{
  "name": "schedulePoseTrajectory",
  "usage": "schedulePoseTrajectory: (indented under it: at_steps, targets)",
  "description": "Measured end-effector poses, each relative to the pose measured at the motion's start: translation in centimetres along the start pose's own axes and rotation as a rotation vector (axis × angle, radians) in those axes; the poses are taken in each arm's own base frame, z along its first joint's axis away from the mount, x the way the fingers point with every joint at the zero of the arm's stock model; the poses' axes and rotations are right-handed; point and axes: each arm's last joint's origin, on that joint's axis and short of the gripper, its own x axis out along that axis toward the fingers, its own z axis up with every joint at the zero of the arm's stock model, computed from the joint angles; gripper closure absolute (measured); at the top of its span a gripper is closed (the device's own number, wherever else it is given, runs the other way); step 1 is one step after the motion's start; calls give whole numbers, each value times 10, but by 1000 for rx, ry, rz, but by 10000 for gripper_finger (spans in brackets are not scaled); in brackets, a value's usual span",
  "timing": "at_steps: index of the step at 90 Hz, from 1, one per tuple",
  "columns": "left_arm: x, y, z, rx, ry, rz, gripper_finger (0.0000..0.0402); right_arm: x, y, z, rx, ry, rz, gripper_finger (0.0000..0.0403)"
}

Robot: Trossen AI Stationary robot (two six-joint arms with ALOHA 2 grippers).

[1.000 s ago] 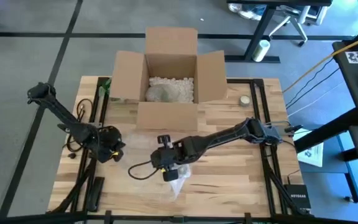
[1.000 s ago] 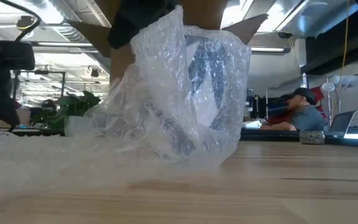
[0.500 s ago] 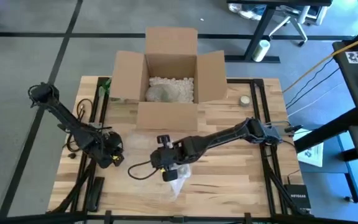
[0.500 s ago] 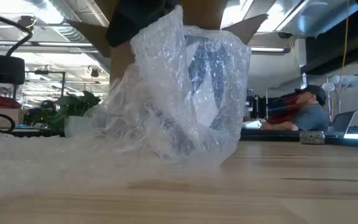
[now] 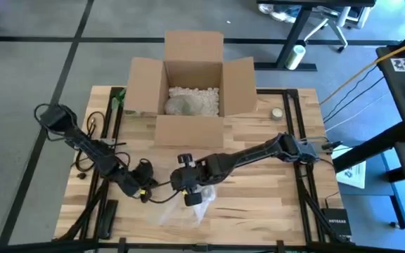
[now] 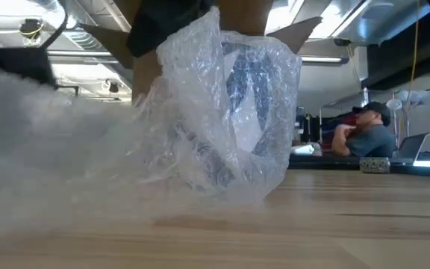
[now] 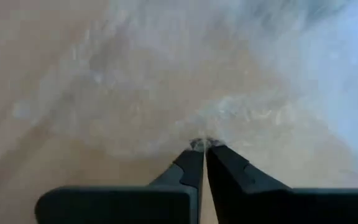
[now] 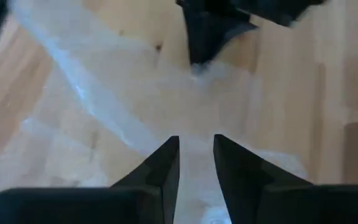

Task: Wrap mug
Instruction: Wrap the blue mug with the bubble wrap

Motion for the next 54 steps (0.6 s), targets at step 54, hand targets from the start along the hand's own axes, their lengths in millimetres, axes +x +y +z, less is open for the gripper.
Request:
schedulePoseTrajectory:
  at_steps: [54]
  targets:
    - [12,-5,30,115,-195,-104,402,4,2,1,-33,-10,57,317]
